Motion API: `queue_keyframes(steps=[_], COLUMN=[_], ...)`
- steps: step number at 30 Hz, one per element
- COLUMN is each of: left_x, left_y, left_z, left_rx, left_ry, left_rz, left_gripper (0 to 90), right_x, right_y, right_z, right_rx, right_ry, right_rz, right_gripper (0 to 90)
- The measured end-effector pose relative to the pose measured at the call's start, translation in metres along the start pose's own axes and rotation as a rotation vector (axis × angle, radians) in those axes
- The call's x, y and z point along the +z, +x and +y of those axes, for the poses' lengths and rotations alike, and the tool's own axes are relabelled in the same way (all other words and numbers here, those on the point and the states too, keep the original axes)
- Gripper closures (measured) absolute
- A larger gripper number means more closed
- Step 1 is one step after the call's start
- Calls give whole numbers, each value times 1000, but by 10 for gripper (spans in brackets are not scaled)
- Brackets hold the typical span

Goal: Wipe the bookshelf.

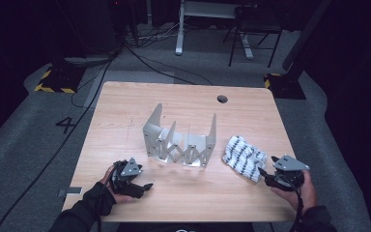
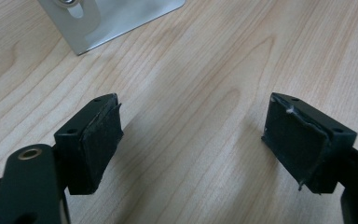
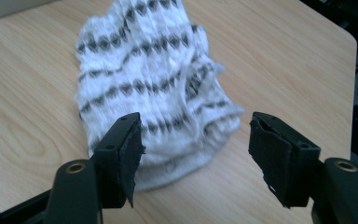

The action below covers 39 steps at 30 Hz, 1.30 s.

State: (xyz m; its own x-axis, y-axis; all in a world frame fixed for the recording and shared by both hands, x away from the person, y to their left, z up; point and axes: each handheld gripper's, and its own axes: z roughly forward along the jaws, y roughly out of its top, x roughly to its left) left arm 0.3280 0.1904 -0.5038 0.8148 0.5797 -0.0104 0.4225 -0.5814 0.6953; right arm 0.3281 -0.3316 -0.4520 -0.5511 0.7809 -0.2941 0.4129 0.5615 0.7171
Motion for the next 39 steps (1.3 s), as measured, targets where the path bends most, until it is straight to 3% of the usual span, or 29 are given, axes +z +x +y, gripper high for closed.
queue_keyframes(steps=[10, 14, 18, 20, 28, 39], left_x=[-8, -19, -26, -27, -32, -33], left_y=[0, -1, 0, 0, 0, 0], left_z=[-9, -20, -27, -29, -34, -34], left_rx=[-37, -57, -73, -80, -101, -98], left_ry=[4, 3, 6, 5, 7, 8], left_rz=[38, 57, 68, 74, 95, 95], left_gripper=[166, 166, 162, 161, 159, 157], right_x=[-8, -8, -5, -3, 1, 2], right_y=[-14, -21, -20, -20, -26, -26], right_z=[-42, -59, -72, -78, -82, -81], right_rx=[40, 113, 151, 181, 265, 267], right_ry=[44, 34, 40, 17, 10, 11], right_rz=[29, 66, 94, 115, 140, 139], right_gripper=[344, 335, 328, 316, 265, 262])
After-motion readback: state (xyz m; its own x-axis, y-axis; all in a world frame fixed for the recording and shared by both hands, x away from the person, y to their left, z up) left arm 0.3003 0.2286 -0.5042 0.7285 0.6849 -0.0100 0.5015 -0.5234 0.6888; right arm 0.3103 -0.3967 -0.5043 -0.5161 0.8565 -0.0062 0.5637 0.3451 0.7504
